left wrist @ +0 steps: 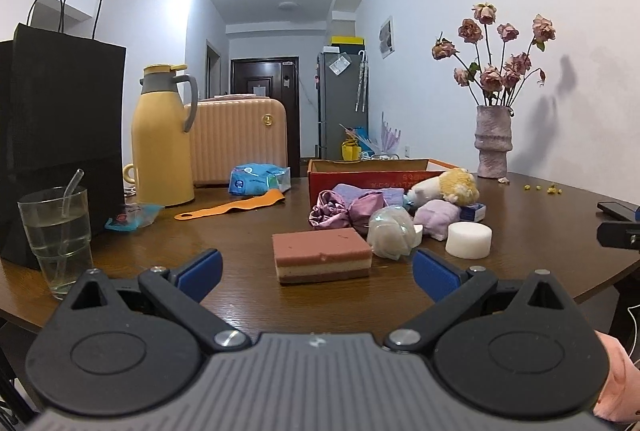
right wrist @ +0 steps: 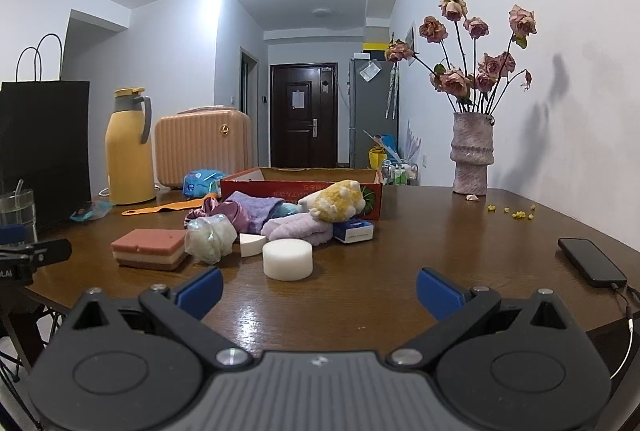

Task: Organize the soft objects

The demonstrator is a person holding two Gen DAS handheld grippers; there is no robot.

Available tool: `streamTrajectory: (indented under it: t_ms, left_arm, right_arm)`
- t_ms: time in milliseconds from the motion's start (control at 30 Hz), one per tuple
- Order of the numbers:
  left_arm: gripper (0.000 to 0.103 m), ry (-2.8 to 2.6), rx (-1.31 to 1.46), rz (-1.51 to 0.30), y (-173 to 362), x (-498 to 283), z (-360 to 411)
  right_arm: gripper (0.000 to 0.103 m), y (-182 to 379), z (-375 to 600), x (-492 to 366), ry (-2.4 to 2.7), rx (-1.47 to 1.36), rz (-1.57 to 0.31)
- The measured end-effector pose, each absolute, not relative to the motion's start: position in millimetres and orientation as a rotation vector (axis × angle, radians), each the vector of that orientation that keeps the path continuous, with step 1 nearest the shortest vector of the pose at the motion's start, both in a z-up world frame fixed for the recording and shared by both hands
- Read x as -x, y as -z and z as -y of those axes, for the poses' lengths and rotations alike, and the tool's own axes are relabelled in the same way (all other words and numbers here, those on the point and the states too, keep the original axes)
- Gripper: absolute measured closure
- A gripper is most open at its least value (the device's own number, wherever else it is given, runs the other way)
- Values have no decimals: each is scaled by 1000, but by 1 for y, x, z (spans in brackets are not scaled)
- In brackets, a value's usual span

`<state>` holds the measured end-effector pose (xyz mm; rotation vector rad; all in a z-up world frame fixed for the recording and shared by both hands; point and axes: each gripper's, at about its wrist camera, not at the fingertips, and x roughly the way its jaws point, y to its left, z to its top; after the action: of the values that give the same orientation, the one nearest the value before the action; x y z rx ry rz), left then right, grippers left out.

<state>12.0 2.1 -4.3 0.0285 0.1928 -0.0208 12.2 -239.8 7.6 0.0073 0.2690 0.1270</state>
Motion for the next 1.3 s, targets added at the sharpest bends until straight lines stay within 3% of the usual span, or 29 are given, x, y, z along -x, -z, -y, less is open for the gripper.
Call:
streamTrajectory:
  t_ms: [833,1000,1100,1133,1200,1300]
  left_arm:
    - [0,10,-10,-209,3,-21,-12]
    - [0,-20,10,-282,-3,-58,-19]
    - [3,12,91,-333,-8,-93,-35]
    - [6,12,117,-369,-9,-108,-41]
    - [25,19,142,-430,-6,-132,-49]
    - [37,36,196,-500,-4,-161,-63]
  right_arm:
    - [0,-5,234,-19,-142,2,-260]
    - [0,-9,235,-43,-205,-23,-213]
    - [0,-18,227,-84,-332,-62,-305]
    - [1,-21,220,-97,-368,-54,-337]
    - [6,-27,201,-123,-413,-45,-366]
    - [36,-29,173,-158,-507,-75,-417]
